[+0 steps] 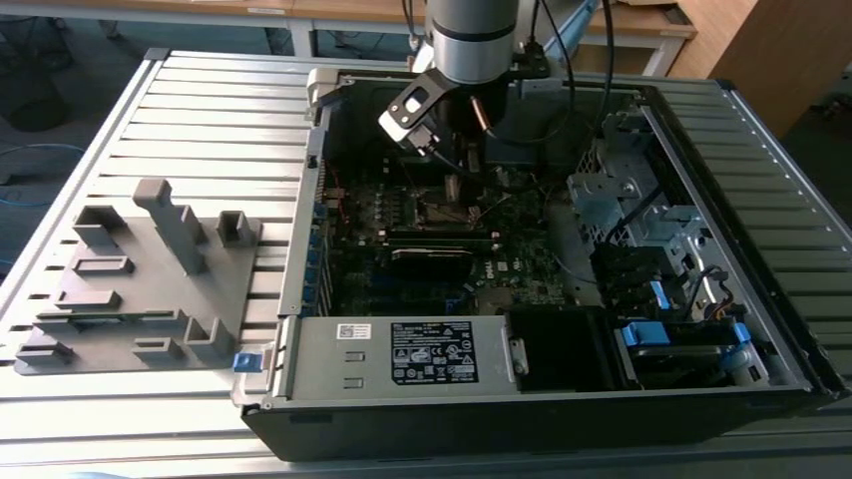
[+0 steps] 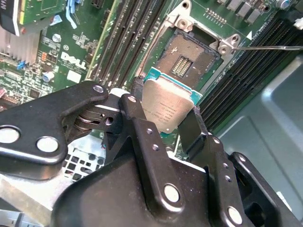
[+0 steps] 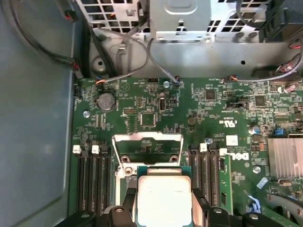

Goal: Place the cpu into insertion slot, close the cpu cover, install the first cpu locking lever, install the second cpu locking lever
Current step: 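Place the cpu into insertion slot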

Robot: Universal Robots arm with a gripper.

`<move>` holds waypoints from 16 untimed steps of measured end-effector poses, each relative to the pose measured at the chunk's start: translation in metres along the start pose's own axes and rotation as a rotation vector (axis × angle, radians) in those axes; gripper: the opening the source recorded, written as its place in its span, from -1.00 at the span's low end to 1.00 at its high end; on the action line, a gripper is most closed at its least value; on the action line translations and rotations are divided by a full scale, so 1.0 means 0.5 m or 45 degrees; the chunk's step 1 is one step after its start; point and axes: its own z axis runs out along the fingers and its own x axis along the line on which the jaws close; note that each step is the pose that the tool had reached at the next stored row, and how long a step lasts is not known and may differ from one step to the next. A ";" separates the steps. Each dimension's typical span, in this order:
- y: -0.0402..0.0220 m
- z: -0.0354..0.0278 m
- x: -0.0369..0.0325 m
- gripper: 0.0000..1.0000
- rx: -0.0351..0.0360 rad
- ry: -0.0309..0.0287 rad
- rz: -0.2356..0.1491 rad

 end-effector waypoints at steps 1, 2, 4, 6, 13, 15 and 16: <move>-0.001 0.001 0.001 0.08 0.0001 0.0013 -0.007; -0.001 0.002 0.002 0.08 0.0001 0.0029 -0.014; -0.002 0.003 0.004 0.08 0.0001 0.0070 -0.029; -0.005 0.004 0.007 0.08 0.0003 0.0083 -0.038; -0.032 0.006 0.019 0.08 -0.0003 0.0085 -0.039; -0.035 0.011 0.022 0.08 -0.0005 0.0088 -0.038; -0.035 0.013 0.022 0.08 -0.0004 0.0086 -0.038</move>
